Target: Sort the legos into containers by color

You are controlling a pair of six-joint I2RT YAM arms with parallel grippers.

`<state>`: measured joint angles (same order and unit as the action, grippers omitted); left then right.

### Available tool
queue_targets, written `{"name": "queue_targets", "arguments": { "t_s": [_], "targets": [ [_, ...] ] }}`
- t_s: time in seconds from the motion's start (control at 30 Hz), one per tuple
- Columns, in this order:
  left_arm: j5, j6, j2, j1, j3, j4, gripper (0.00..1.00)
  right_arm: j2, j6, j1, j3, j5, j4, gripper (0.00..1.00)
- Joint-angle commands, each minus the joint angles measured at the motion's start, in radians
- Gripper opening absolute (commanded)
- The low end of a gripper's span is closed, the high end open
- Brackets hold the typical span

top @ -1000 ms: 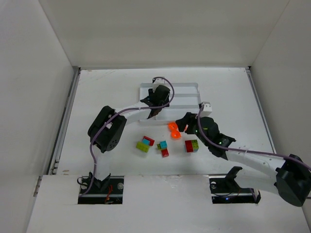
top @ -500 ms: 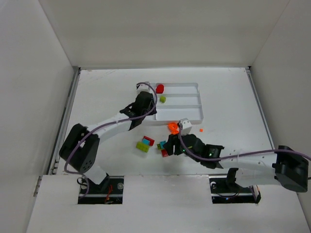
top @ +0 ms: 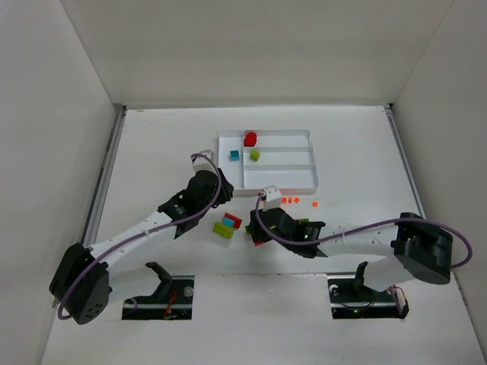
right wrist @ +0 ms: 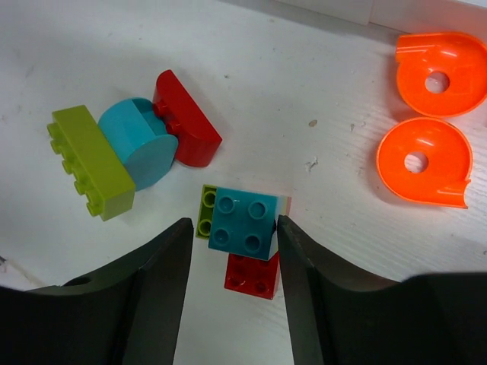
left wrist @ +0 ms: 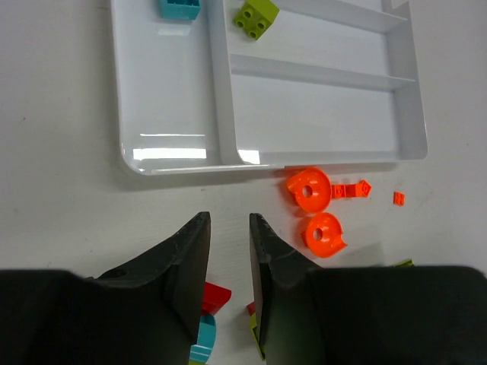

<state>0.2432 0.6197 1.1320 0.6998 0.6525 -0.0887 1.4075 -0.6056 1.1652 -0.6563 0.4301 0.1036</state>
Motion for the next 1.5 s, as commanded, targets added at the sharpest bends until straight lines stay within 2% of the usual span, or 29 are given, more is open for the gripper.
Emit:
{"name": "queue_targets", "arguments": {
  "t_s": [0.0,0.23,0.33,0.5,0.67,0.87,1.03,1.27,1.47],
  "targets": [
    [0.007,0.031,-0.069,0.020,-0.022,0.033,0.25,0.027,0.000,0.000,-0.051,0.025,-0.013,0.53],
    [0.008,0.040,-0.153,0.037,-0.047,0.078,0.26,0.057,-0.025,0.003,-0.072,0.064,-0.077,0.58],
    [0.005,0.044,-0.167,0.037,-0.054,0.072,0.27,0.068,-0.029,0.003,-0.075,0.071,-0.077,0.50],
    [-0.005,0.049,-0.173,0.063,-0.047,0.075,0.31,0.042,-0.037,0.003,-0.074,0.111,-0.071,0.29],
    [-0.012,0.080,-0.184,0.111,-0.033,0.066,0.38,-0.112,-0.040,-0.034,-0.029,0.096,-0.035,0.24],
    [-0.038,0.126,-0.184,0.132,-0.040,-0.031,0.47,-0.304,-0.057,-0.198,0.063,-0.154,0.116,0.24],
    [-0.041,0.210,-0.204,0.137,-0.099,-0.201,0.50,-0.400,-0.172,-0.363,0.151,-0.358,0.277,0.24],
    [-0.076,0.268,-0.167,0.187,-0.149,-0.462,0.52,-0.391,-0.376,-0.522,0.196,-0.553,0.477,0.24],
    [-0.078,0.290,-0.120,0.221,-0.166,-0.560,0.53,-0.320,-0.542,-0.588,0.221,-0.648,0.671,0.24]
  ]
}}
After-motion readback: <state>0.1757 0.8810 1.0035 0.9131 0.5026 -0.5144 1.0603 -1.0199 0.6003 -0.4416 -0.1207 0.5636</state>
